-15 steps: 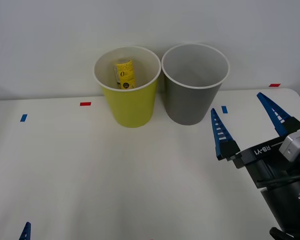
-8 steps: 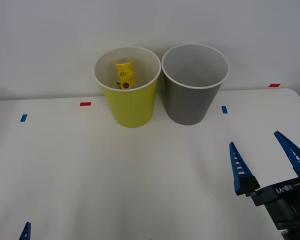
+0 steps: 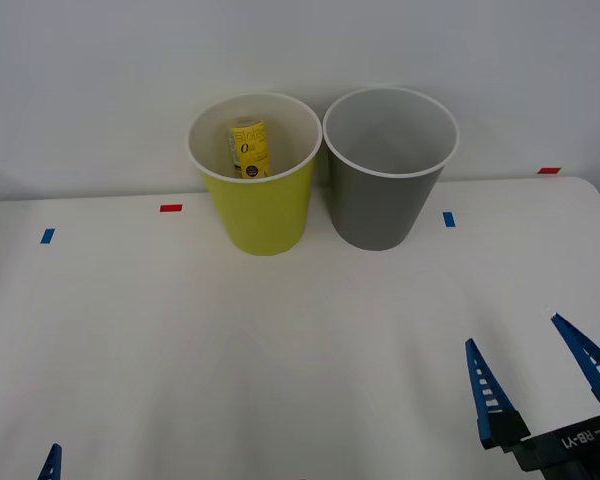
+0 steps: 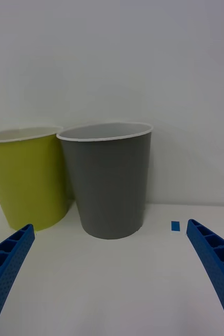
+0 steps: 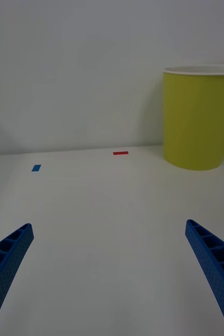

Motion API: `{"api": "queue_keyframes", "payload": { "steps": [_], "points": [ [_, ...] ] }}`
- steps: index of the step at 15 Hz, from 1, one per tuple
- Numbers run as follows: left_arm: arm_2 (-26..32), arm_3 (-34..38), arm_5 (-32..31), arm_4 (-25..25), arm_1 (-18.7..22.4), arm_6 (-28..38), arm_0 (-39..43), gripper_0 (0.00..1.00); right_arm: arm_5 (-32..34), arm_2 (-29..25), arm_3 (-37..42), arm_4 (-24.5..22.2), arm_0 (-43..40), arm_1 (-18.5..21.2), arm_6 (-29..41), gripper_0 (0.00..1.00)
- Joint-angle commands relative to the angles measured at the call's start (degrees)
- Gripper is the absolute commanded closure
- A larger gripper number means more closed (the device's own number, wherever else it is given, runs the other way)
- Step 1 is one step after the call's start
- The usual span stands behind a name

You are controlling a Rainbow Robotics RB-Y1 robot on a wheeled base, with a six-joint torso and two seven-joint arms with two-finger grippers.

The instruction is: Put cans in the gray bin and PET bottles in the light green bin.

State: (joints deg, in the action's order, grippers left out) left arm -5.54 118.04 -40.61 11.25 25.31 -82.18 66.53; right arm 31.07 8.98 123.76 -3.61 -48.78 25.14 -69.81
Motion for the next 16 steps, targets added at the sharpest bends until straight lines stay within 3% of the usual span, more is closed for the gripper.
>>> {"api": "queue_keyframes", "payload": {
  "steps": [1,6,16],
  "points": [
    [0.0,0.0,0.0,0.0,0.0,0.0,0.0,0.00,3.6,0.0,0.0,0.1,-4.3,-0.2,-1.6,0.00],
    [0.0,0.0,0.0,0.0,0.0,0.0,0.0,0.00,5.1,1.8,0.0,0.6,-9.6,-1.2,-3.4,0.00],
    [0.0,0.0,0.0,0.0,0.0,0.0,0.0,0.00,5.1,2.7,0.0,0.6,-10.8,-1.4,-3.8,0.00]
  ]
}}
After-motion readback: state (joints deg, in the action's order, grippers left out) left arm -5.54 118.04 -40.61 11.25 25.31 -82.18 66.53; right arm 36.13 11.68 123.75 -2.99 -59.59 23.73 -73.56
